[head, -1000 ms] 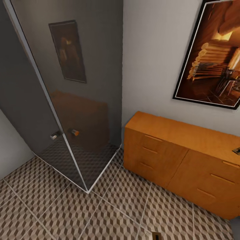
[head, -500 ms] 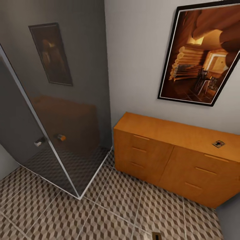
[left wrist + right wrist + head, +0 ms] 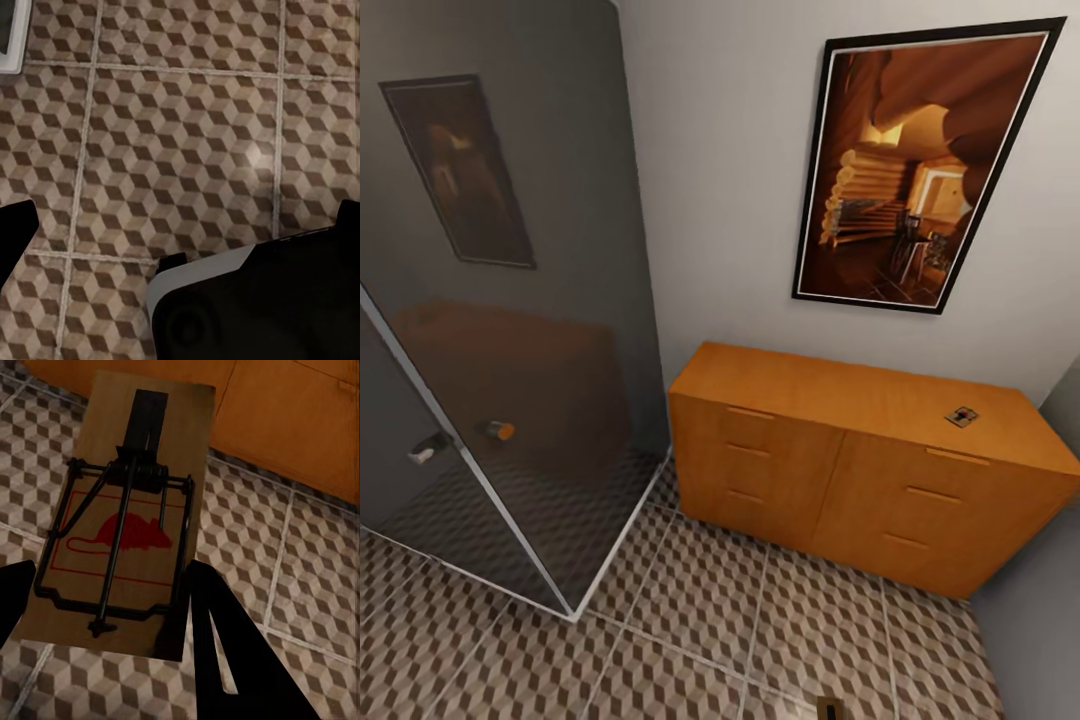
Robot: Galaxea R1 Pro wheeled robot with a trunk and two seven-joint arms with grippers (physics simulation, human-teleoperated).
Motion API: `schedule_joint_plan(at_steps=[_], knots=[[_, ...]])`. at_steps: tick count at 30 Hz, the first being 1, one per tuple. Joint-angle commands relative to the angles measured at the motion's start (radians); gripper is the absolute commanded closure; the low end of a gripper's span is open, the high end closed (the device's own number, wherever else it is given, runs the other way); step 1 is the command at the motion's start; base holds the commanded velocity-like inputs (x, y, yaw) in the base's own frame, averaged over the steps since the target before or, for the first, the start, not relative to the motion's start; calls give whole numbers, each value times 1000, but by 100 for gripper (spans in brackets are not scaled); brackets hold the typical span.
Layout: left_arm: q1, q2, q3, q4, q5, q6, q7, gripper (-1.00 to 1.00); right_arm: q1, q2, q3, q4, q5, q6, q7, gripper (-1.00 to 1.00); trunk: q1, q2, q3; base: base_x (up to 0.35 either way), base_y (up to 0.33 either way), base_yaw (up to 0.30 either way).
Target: Take the four mousetraps from the cabinet in the bathroom and place them on the bathroom floor. Make sure all four end up on the same floor surface, and ensure that at least two of them are either under or directly next to the same bathroom sink.
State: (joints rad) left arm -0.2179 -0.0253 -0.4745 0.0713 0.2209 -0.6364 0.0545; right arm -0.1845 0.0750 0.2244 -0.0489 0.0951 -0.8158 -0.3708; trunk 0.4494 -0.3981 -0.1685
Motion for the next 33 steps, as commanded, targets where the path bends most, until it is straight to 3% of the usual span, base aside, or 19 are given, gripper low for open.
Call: schedule_joint_plan(at_steps=[1,33], knots=[[-1,-1,-9,4,3,-6,5,-100,-1,0,1,2,6,-2,-5,100,1,-2,-1,0,0,-218],[-1,-1,-9,4,3,-6,5,-100,-1,0,1,3,6,-2,-5,100,1,-2,36,0,0,-216]])
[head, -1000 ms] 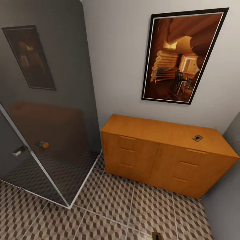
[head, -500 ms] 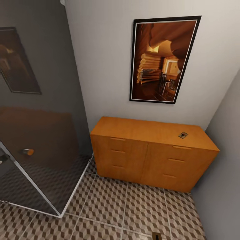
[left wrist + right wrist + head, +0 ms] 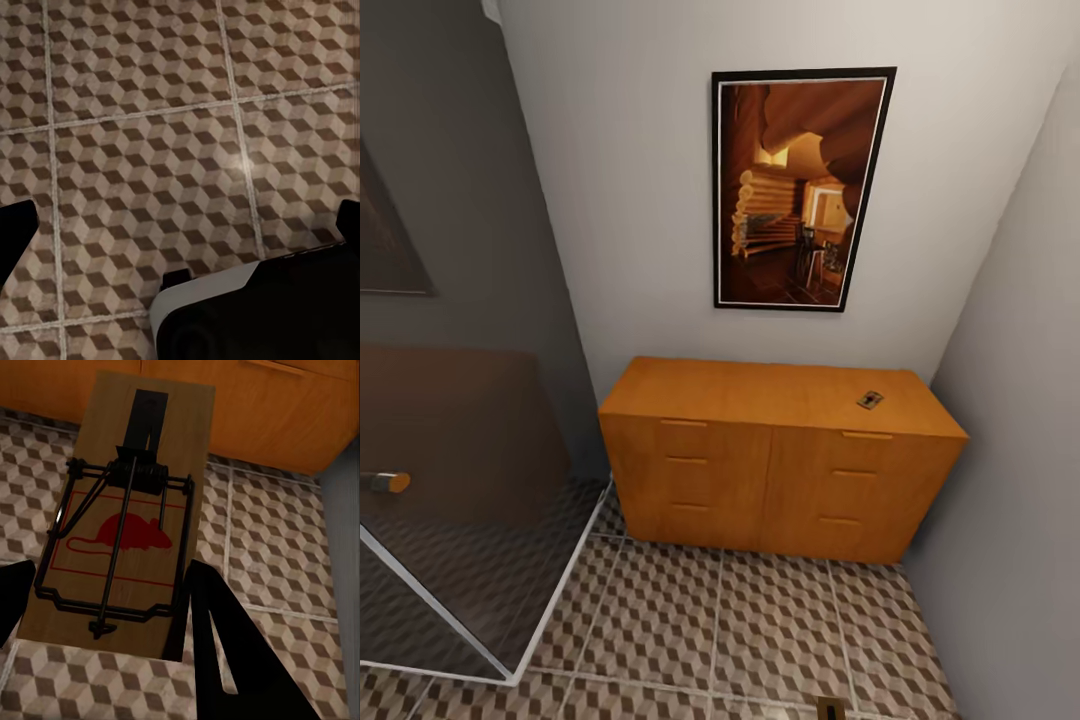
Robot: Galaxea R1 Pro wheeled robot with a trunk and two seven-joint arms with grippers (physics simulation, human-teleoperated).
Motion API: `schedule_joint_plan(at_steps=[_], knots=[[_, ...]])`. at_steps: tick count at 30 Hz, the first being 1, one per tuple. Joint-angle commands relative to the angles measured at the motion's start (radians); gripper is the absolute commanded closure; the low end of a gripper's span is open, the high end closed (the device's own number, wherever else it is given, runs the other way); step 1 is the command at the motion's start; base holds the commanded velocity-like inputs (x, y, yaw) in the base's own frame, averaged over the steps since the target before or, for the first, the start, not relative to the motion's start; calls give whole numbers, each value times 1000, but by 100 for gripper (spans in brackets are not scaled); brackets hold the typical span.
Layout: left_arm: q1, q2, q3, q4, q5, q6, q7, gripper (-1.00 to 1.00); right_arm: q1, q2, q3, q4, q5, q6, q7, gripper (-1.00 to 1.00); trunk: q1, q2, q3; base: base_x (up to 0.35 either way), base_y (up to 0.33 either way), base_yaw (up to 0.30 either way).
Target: Take the four mousetraps from the cabinet in the bathroom and place them on the bathroom floor. Make sure all four end up on the same floor surface, and ensure that at least two of them are either under or directly next to the same bathroom sink.
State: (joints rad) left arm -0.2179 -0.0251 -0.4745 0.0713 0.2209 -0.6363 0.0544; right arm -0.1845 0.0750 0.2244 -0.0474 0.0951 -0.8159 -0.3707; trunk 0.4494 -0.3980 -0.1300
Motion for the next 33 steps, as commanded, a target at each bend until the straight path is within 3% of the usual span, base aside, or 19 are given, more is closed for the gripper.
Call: schedule_joint_plan(at_steps=[1,33], knots=[[-1,-1,-9,4,3,-6,5,-100,-1,0,1,1,6,-2,-5,100,1,-2,-1,0,0,-216],[-1,-1,-9,4,3,-6,5,-100,-1,1,1,1,7,-2,-5,100,1,-2,32,0,0,-234]])
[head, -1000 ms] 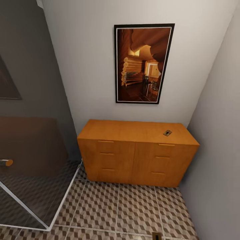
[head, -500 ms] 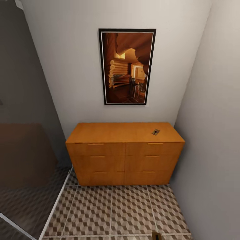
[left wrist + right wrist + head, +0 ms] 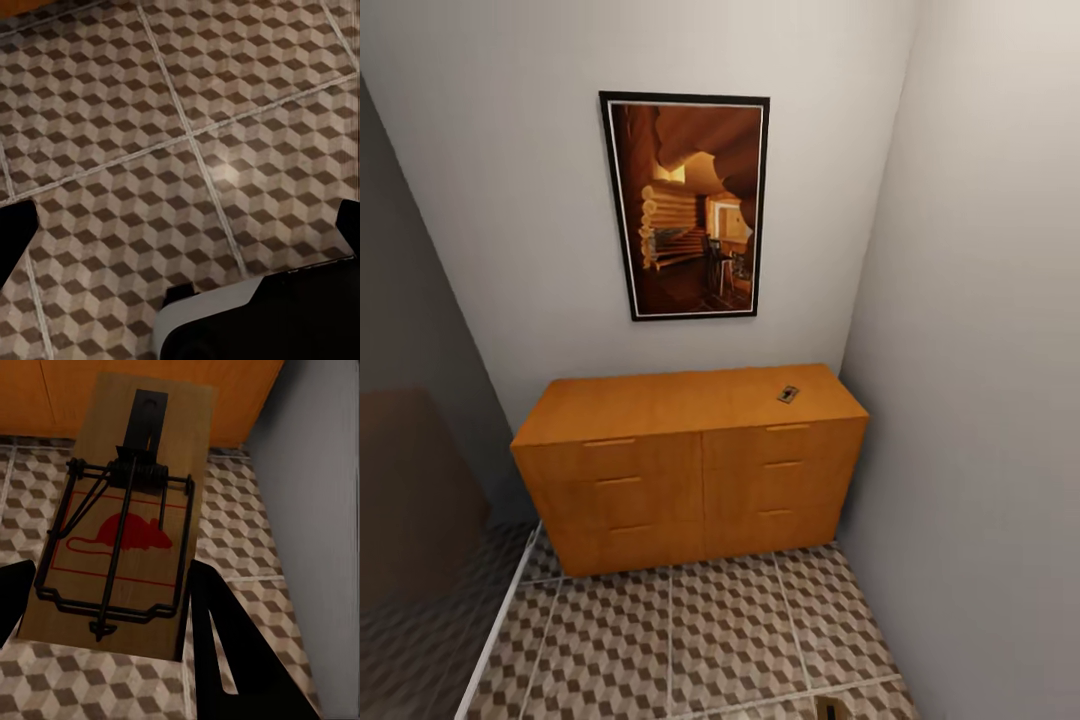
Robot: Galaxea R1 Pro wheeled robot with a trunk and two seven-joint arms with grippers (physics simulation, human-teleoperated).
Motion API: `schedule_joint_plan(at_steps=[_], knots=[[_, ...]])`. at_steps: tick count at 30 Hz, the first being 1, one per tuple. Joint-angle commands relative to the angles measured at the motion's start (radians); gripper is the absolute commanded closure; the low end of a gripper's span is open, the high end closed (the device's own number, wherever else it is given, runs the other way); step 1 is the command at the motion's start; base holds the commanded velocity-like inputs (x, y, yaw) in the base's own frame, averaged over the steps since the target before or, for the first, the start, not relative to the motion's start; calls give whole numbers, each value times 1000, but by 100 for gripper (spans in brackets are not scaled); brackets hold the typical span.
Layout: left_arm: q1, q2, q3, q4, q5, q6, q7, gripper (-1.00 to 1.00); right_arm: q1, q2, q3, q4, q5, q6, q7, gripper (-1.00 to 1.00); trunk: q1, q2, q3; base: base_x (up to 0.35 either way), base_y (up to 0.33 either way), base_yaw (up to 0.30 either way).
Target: Take the four mousetraps from the cabinet in the bathroom and place them on the bathroom floor. Make sure all four end up on the same floor surface, and ensure that at least two of them are either under or directly next to the same bathroom sink.
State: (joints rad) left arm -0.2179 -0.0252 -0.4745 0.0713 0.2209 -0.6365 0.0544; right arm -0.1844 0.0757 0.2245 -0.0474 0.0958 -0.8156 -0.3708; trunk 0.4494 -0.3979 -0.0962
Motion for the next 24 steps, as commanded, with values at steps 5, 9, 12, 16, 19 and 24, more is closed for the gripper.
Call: schedule_joint_plan(at_steps=[5,9,12,16,19,24], knots=[[-1,-1,-9,4,3,-6,5,-100,-1,1,1,1,7,-2,-5,100,1,-2,1,0,0,-276],[-1,-1,-9,4,3,-6,5,-100,-1,1,1,1,7,-2,-5,100,1,-2,2,0,0,-265],[-1,-1,-9,4,3,-6,5,-100,-1,1,1,1,7,-2,-5,100,1,-2,4,0,0,-258],[-1,-1,-9,4,3,-6,5,-100,-1,0,1,1,7,-2,-5,100,1,-2,5,0,0,-257],[-1,-1,-9,4,3,-6,5,-100,-1,1,1,1,7,-2,-5,100,1,-2,7,0,0,-256],[-1,-1,-9,4,3,-5,5,-100,-1,1,1,1,7,-2,-5,100,1,-2,9,0,0,-256]])
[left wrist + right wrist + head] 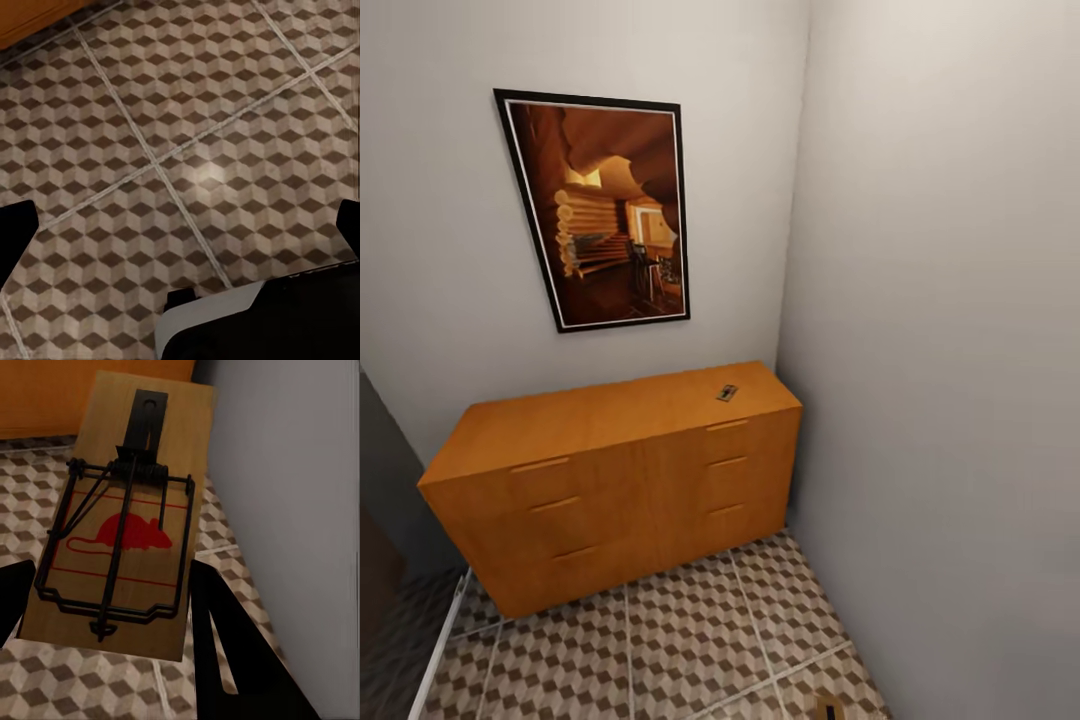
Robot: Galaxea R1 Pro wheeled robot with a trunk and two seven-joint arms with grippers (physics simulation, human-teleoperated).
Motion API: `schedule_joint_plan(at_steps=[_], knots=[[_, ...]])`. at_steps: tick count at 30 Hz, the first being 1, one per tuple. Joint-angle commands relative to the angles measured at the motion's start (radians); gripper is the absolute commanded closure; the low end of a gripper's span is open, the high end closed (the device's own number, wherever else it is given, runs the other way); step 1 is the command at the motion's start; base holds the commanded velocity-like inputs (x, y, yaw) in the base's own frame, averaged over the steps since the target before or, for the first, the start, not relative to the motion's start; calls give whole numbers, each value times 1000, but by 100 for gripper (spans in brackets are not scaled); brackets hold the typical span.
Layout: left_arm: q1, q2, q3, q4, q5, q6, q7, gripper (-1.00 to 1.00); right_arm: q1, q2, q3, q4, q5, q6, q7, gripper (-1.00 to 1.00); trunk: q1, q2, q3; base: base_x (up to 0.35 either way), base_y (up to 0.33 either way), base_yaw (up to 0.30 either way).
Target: Take the four mousetraps from the cabinet in the bathroom and place them on the bathroom floor. Make sure all four end up on the same floor surface, and ensure that at least two of them are either under or directly next to the same bathroom sink.
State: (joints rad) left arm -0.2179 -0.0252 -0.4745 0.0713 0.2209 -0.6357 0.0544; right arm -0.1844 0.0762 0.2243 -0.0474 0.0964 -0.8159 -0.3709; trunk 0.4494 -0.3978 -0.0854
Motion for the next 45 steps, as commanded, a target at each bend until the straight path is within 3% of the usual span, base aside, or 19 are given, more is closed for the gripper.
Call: schedule_joint_plan(at_steps=[1,18,30,45], knots=[[-1,-1,-9,4,3,-6,5,-100,-1,0,1,1,6,-2,-5,100,1,-2,-2,0,0,-256],[-1,-1,-9,4,3,-6,5,-100,-1,0,1,1,6,-2,-5,100,1,-2,5,0,0,-238],[-1,-1,-8,4,3,-6,5,-100,-1,1,1,1,6,-2,-5,100,1,-2,6,0,7,-26],[-1,-1,-9,4,3,-5,5,-100,-1,1,1,1,6,-2,-5,100,1,-2,6,0,218,-9]])
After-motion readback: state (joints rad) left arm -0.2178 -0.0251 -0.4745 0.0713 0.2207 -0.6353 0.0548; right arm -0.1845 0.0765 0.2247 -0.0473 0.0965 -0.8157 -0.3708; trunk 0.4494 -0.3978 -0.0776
